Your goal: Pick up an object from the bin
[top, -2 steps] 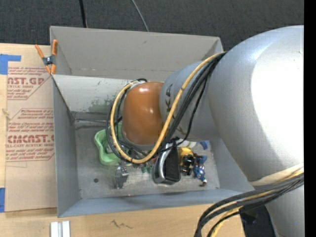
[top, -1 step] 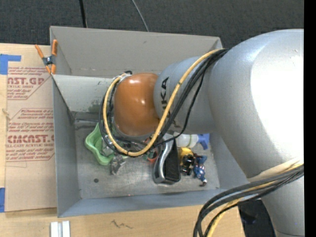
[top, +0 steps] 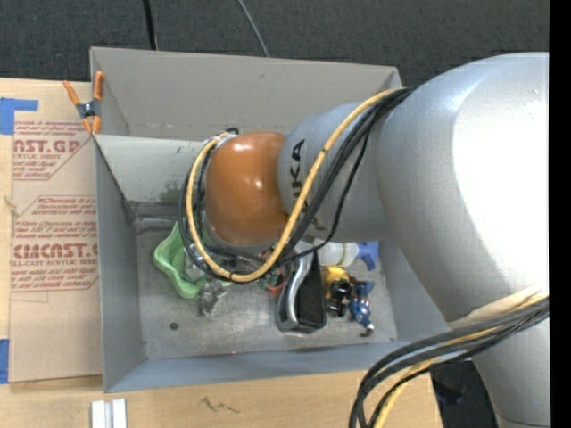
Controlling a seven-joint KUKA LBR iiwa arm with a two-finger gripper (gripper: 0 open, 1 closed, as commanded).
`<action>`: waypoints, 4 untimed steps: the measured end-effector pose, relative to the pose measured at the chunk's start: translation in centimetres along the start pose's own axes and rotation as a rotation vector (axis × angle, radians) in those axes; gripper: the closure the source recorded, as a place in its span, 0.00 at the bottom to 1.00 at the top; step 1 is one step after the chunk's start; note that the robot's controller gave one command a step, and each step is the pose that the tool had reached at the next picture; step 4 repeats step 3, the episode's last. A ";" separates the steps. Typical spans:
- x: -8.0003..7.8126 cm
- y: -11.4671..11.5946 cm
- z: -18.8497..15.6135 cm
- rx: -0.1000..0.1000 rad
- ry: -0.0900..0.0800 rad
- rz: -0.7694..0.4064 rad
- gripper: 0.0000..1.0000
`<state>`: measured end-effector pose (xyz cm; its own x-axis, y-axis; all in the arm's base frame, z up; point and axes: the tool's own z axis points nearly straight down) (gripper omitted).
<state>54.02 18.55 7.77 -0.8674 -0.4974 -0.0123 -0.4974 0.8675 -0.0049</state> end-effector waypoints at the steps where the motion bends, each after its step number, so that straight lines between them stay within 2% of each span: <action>1: 0.7 -0.3 -4.2 -0.006 0.014 0.004 1.00; 2: 0.7 -1.6 -7.2 -0.004 0.006 -0.004 1.00; 4: 0.8 -0.7 -6.4 -0.006 0.011 -0.004 1.00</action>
Offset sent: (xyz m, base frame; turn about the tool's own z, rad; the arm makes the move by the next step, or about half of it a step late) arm -0.0007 -0.0179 0.0695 -0.0049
